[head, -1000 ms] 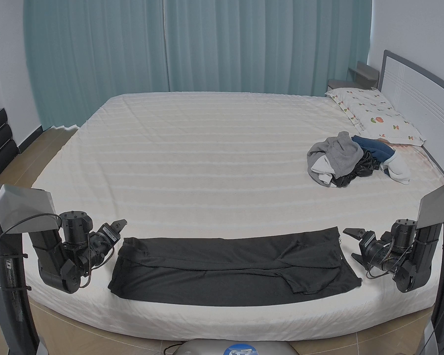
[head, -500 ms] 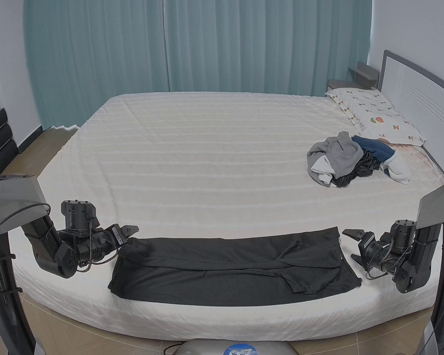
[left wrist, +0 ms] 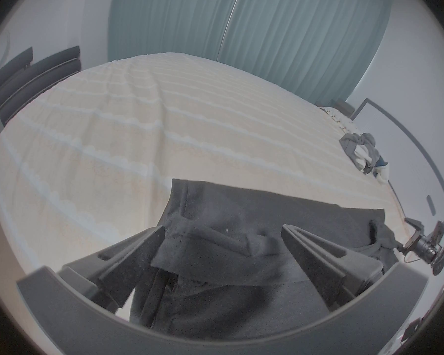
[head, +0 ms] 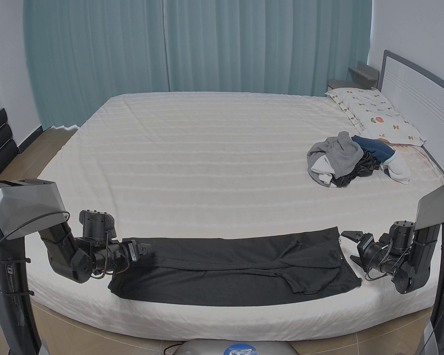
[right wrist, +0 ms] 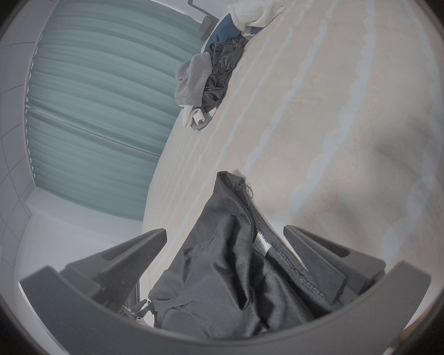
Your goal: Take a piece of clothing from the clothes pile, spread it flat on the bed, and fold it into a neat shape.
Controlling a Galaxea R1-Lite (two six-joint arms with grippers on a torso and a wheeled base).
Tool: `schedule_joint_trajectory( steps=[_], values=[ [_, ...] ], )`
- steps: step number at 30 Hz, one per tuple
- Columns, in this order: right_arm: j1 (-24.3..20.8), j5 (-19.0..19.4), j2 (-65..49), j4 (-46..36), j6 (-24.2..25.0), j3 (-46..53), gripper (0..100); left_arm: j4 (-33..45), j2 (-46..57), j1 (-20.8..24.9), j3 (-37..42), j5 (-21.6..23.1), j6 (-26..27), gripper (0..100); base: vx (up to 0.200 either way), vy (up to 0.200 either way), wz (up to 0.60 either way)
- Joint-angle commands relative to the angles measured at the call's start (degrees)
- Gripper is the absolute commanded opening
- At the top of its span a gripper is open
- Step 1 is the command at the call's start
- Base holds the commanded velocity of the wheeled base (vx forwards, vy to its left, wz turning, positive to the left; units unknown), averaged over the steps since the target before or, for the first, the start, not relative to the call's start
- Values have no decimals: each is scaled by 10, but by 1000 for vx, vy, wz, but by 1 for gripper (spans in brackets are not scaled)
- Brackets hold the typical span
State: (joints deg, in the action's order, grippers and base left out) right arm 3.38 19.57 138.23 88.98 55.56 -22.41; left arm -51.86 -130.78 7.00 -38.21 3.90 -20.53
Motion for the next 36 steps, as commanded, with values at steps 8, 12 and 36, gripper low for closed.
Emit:
schedule_joint_trajectory(
  steps=[8, 12, 36],
  values=[
    [0, 0, 1, 8, -3, 1, 100, -2, -4, 8, 13, -39, 3, 100, 0, 0, 0],
    [0, 0, 1, 8, -3, 1, 100, 2, -3, 7, 14, -39, 3, 100, 0, 0, 0],
    [0, 0, 5, 8, -11, 2, 100, 12, -11, 7, 31, -29, 11, 0, 0, 0, 0]
  ],
)
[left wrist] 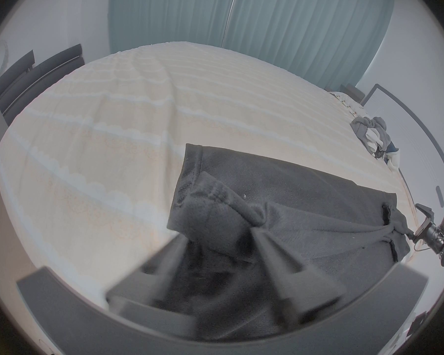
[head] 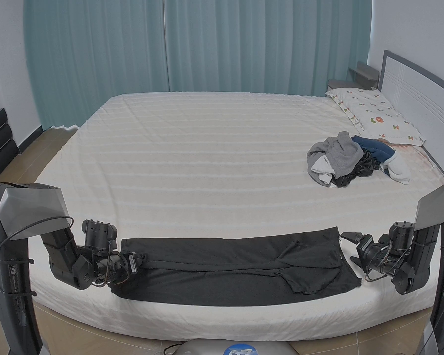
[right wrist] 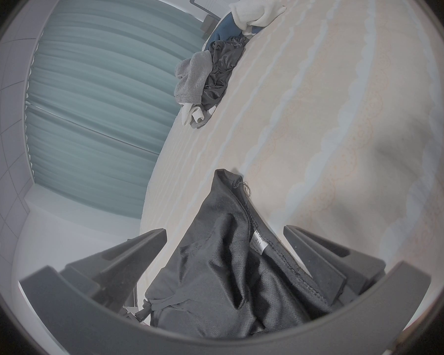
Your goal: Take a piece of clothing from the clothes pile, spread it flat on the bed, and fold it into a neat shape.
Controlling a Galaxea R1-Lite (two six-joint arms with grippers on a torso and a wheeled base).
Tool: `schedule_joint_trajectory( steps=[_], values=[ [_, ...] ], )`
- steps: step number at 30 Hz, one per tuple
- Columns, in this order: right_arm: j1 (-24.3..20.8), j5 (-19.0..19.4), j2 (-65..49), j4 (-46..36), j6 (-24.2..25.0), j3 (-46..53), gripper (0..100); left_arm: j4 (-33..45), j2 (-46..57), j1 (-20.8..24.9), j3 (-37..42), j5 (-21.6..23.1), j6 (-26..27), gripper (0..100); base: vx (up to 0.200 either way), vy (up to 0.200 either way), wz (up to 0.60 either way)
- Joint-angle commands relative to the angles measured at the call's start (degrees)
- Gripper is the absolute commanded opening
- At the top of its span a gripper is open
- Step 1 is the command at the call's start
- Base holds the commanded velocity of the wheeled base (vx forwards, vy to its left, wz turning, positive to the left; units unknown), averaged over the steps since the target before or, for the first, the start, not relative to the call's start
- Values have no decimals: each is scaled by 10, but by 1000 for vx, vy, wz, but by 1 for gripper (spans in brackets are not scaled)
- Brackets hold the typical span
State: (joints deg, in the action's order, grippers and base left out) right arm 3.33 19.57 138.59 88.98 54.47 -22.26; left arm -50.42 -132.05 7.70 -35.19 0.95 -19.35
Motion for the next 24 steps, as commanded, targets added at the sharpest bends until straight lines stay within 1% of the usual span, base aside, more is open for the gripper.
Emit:
schedule_joint_trajectory(
  steps=[1, 9, 16, 18, 21, 24],
  values=[
    [0, 0, 1, 8, 0, 0, 100, -3, 4, 0, 0, 0, -1, 0, 0, 0, 0],
    [0, 0, 1, 8, 0, 0, 100, -2, 11, -3, 2, 0, -2, 0, 0, 0, 0],
    [0, 1, 0, 8, 0, -1, 100, 2, 41, -24, 2, 1, -1, 0, 0, 0, 0],
    [0, 1, 0, 8, 0, -1, 100, 2, 46, -32, 2, 5, 0, 0, 0, 0, 0],
    [0, 1, 1, 8, 0, -1, 100, 4, 59, -40, 2, 24, 0, 0, 0, 0, 0],
    [0, 1, 1, 8, 0, -1, 100, 16, 67, -43, 2, 28, 1, 0, 0, 0, 0]
  ],
)
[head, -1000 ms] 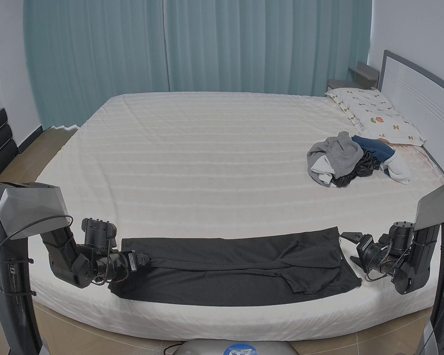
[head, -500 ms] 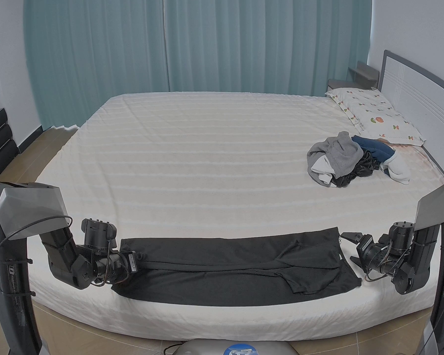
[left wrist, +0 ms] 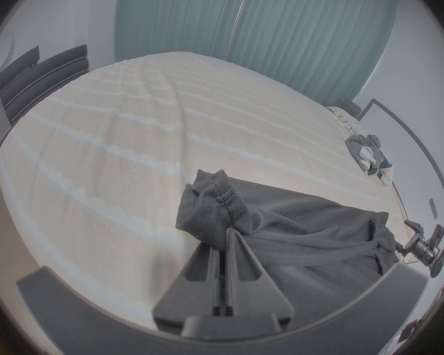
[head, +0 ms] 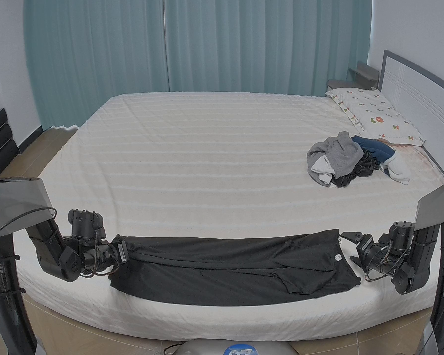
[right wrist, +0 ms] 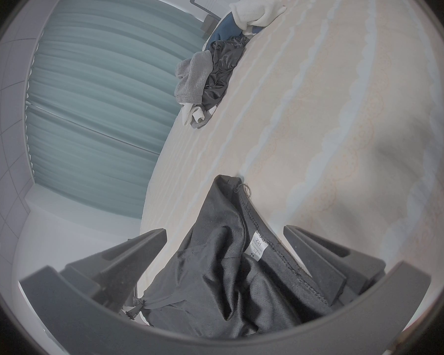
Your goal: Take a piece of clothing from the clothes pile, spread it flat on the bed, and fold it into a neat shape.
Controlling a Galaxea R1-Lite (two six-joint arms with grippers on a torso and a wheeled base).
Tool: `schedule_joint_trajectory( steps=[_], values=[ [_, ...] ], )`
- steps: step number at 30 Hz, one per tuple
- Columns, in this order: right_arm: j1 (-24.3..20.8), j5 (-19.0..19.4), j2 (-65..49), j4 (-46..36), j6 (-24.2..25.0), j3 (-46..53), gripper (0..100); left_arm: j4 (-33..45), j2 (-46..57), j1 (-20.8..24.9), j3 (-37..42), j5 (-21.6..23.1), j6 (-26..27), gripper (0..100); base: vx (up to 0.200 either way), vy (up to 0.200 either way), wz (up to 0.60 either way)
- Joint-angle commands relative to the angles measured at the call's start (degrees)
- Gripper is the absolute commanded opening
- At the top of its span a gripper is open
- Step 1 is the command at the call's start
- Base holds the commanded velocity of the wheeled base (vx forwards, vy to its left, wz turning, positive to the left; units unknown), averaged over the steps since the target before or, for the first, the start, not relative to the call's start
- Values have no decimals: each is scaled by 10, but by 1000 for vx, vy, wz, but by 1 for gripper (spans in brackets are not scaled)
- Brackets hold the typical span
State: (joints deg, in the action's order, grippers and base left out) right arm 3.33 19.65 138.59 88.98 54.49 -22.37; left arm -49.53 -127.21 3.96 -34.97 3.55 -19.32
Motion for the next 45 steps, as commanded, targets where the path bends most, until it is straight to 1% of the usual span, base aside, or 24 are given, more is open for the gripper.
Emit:
schedule_joint_trajectory(
  steps=[1, 4, 11, 17, 28, 30, 31, 32, 33, 35, 41, 42, 45],
  values=[
    [0, 0, 1, 8, 0, 0, 100, 12, 21, -4, 0, 4, 5, 0, 0, 0, 0],
    [1, 0, 1, 8, 0, 0, 100, 13, 17, -4, 0, 6, 13, 0, 0, 0, 0],
    [1, 0, 0, 8, 1, 1, 100, 13, 14, -4, -4, 7, 11, 0, 0, 0, 0],
    [0, 0, 0, 8, 1, 0, 100, 9, 14, -4, -7, 7, 9, 0, -200, 0, 0],
    [0, 0, 1, 8, 1, 0, 100, 7, 12, -3, -17, 7, 1, 0, 0, 0, 0],
    [0, 0, 1, 8, 1, 0, 100, 8, 13, 2, -27, 5, -29, 0, 0, 0, 0],
    [0, 0, 1, 8, 1, 0, 100, 8, 13, 2, -27, 5, -29, 0, 0, 0, 0],
    [1, 0, 1, 8, 1, 0, 100, 8, 14, 10, -36, 4, -51, 0, 0, 0, 0],
    [1, 0, 1, 8, 1, 0, 100, 8, 14, 10, -36, 4, -51, 0, 0, 0, 0],
    [0, 0, 1, 8, 0, 0, 100, 12, 19, 22, -40, 3, -76, 0, 0, 0, 0],
    [1, 0, 1, 8, 1, 0, 100, 14, 37, 48, -37, -6, -99, 0, 0, -200, 0],
    [1, 0, 1, 8, 1, 0, 100, 15, 49, 63, -35, -8, -114, 0, 0, -200, 0],
    [1, 0, 1, 8, 1, 0, 100, 26, 58, 83, -40, -21, -119, 0, 0, -200, 0]
  ],
)
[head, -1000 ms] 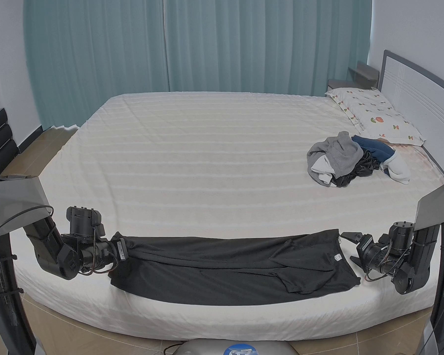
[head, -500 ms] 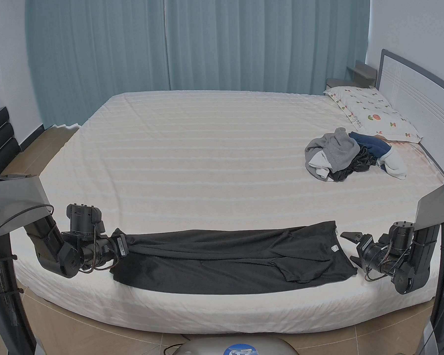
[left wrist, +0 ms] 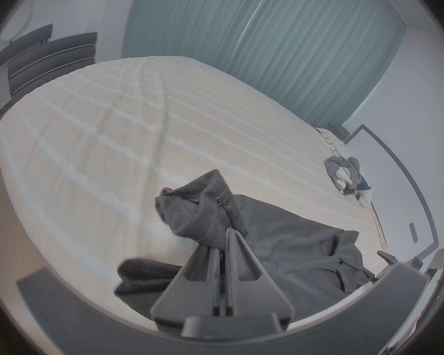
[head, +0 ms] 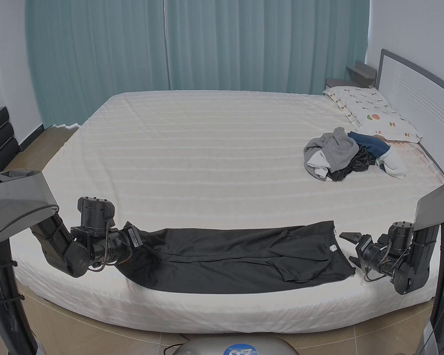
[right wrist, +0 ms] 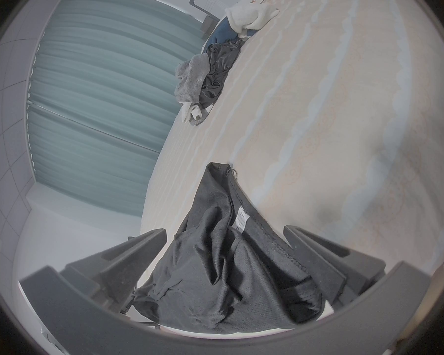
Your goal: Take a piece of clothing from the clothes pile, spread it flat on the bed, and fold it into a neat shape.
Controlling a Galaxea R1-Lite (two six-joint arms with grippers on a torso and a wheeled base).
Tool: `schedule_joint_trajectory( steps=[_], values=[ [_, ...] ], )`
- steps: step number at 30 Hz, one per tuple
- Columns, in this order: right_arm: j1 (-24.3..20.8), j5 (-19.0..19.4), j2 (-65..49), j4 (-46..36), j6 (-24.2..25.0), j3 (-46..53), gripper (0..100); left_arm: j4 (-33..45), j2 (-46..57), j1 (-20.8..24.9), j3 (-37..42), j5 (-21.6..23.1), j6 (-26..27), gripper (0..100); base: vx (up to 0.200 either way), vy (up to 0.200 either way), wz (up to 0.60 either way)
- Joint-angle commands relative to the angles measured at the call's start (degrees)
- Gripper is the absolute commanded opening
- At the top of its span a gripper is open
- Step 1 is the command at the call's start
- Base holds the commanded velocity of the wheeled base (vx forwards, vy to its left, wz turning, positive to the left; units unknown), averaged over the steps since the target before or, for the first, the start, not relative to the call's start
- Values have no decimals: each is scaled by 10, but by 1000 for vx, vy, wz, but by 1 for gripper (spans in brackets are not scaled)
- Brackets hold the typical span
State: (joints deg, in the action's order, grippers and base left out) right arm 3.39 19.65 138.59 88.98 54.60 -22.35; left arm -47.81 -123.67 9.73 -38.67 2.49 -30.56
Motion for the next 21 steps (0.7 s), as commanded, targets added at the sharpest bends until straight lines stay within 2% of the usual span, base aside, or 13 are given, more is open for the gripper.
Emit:
schedule_joint_trajectory(
  steps=[1, 3, 4, 7, 9, 12, 14, 15, 21],
  values=[
    [0, 0, 1, 8, 0, 0, 100, 18, 26, 31, -8, -20, -6, 0, 0, -200, 0],
    [0, 0, 1, 8, 0, 0, 100, 18, 26, 31, -8, -20, -6, 0, 0, -200, 0],
    [0, 0, 1, 8, 0, 0, 100, 61, 33, 52, -37, -46, -7, 0, 0, -200, 0],
    [0, 0, 1, 8, 0, 0, 100, 112, 48, 77, -66, -77, -7, 0, 0, -200, 0],
    [0, 0, 1, 8, 0, 0, 100, 128, 53, 85, -76, -84, -7, 0, 0, -200, 0],
    [0, 0, 1, 8, 0, 0, 100, 198, 58, 123, -119, -109, -7, 0, 0, -200, 0],
    [0, 0, 1, 8, 0, 0, 100, 203, 58, 127, -122, -113, -7, 0, 0, -200, 0],
    [0, 0, 1, 8, 0, 0, 100, 242, 56, 158, -158, -129, -10, 0, 0, -200, 0],
    [0, -1, 1, 8, 0, 0, 100, 320, 51, 223, -233, -132, -18, 0, 0, -200, 0]
  ],
)
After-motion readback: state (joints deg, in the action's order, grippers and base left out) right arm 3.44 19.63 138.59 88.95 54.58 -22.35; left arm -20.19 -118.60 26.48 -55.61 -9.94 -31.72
